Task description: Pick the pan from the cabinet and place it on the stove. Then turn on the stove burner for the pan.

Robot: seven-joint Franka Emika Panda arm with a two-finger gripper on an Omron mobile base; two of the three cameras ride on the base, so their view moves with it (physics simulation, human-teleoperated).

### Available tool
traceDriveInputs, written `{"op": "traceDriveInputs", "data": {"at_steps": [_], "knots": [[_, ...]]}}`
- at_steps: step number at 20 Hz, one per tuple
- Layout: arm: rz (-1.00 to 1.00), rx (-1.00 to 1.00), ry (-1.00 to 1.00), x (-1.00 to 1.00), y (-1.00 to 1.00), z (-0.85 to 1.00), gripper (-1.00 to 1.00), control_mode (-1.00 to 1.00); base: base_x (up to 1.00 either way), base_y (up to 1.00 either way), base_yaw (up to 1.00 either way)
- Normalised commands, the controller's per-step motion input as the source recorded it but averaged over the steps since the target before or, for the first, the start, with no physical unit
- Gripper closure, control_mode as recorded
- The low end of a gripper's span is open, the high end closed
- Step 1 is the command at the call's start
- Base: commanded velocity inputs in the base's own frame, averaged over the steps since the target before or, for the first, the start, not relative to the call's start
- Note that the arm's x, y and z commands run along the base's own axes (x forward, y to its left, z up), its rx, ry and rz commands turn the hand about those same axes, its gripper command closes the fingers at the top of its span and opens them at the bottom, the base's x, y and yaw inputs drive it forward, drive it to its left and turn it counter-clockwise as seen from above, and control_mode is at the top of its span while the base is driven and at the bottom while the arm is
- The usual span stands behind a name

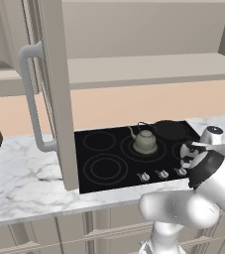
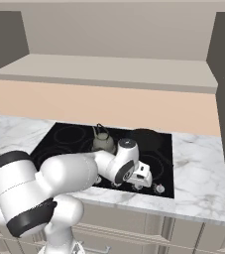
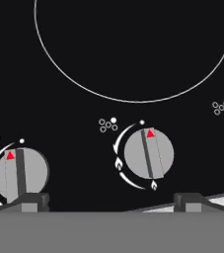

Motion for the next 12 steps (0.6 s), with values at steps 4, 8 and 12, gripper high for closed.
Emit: {"op": "traceDriveInputs", "data": {"at_steps": [4,8,12], "knots": [[0.00,0.00,0.00,0.13,-0.01,0.00,-1.00,-1.00,0.00,0.00,0.00],[0.00,-0.01,0.00,0.15,0.00,0.00,-1.00,-1.00,0.00,0.00,0.00],[0.00,-0.01,0.00,0.08,-0.06,0.00,-1.00,-1.00,0.00,0.00,0.00]]}}
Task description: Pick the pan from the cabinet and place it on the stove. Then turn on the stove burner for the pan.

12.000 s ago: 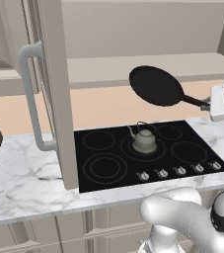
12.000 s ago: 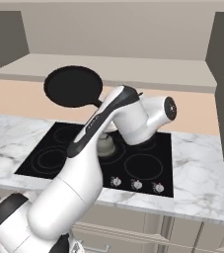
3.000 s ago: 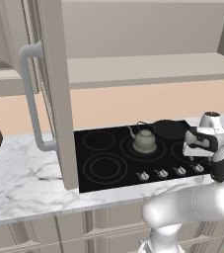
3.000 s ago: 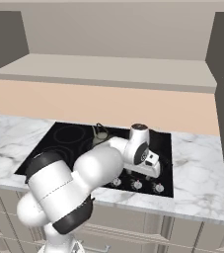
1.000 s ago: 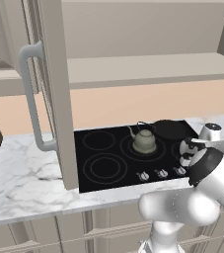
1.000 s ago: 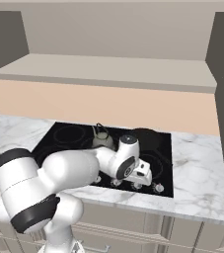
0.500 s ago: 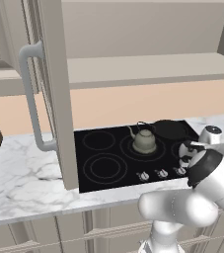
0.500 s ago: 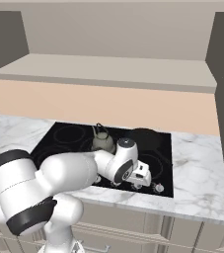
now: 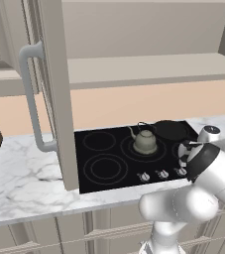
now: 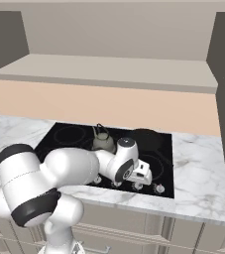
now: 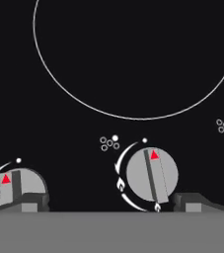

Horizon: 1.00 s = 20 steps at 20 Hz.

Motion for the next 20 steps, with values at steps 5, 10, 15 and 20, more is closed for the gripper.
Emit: {"op": "traceDriveInputs", "data": {"at_steps": [5,10,15,20], "knots": [[0.00,-0.01,0.00,0.00,-0.02,0.00,-1.00,-1.00,0.00,0.00,0.00],[0.00,-0.01,0.00,0.00,0.00,0.00,-1.00,-1.00,0.00,0.00,0.00],[0.00,-0.01,0.00,0.00,-0.08,0.00,-1.00,-1.00,0.00,0.00,0.00],[0.00,0.00,0.00,0.00,-0.14,0.00,-1.00,-1.00,0.00,0.00,0.00]]}}
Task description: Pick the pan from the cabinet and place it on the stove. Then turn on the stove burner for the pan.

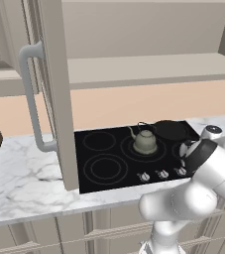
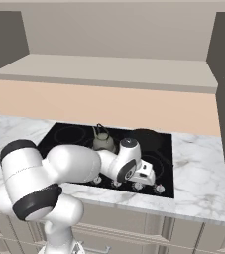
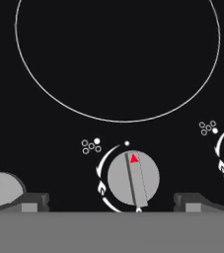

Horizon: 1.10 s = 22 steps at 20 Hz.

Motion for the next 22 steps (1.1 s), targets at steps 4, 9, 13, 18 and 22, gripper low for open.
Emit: {"op": "traceDriveInputs", "data": {"at_steps": [4,9,13,18,22], "knots": [[0.00,0.00,0.00,0.00,-0.07,-0.03,-1.00,-1.00,0.00,0.00,0.00],[0.01,0.00,0.00,0.03,0.00,-0.03,-1.00,-1.00,0.00,0.00,0.00],[0.02,0.00,0.00,0.02,-0.08,-0.07,-1.00,-1.00,0.00,0.00,0.00],[0.04,0.00,0.00,0.05,-0.06,-0.08,-1.00,-1.00,0.00,0.00,0.00],[0.03,0.00,0.00,0.03,-0.05,-0.09,-1.00,-1.00,0.00,0.00,0.00]]}}
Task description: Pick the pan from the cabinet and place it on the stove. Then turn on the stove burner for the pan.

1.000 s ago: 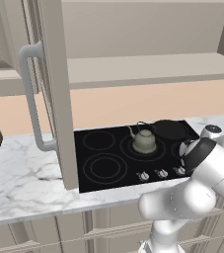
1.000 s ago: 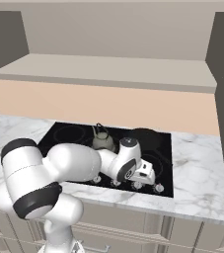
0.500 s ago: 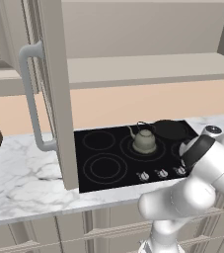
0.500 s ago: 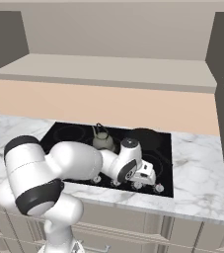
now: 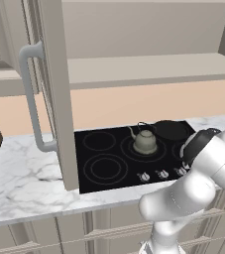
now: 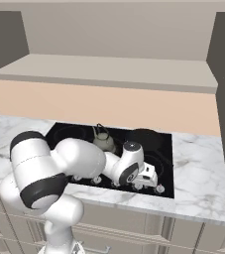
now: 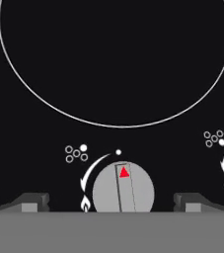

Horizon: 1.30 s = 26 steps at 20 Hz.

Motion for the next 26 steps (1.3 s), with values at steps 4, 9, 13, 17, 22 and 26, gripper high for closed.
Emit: {"op": "traceDriveInputs", "data": {"at_steps": [4,9,13,17,22,26], "knots": [[0.03,0.00,0.00,0.07,-0.02,-0.06,-1.00,-1.00,0.00,0.00,0.00],[0.04,0.00,0.00,0.06,-0.02,-0.07,-1.00,-1.00,0.00,0.00,0.00],[0.05,0.00,0.00,0.03,0.00,-0.07,-1.00,-1.00,0.00,0.00,0.00],[0.04,0.00,0.00,0.00,0.00,-0.09,-1.00,-1.00,0.00,0.00,0.00],[0.00,0.00,0.00,-0.01,0.00,-0.10,-1.00,-1.00,0.00,0.00,0.00],[0.00,0.00,0.00,-0.03,0.00,-0.09,-1.00,-1.00,0.00,0.00,0.00]]}}
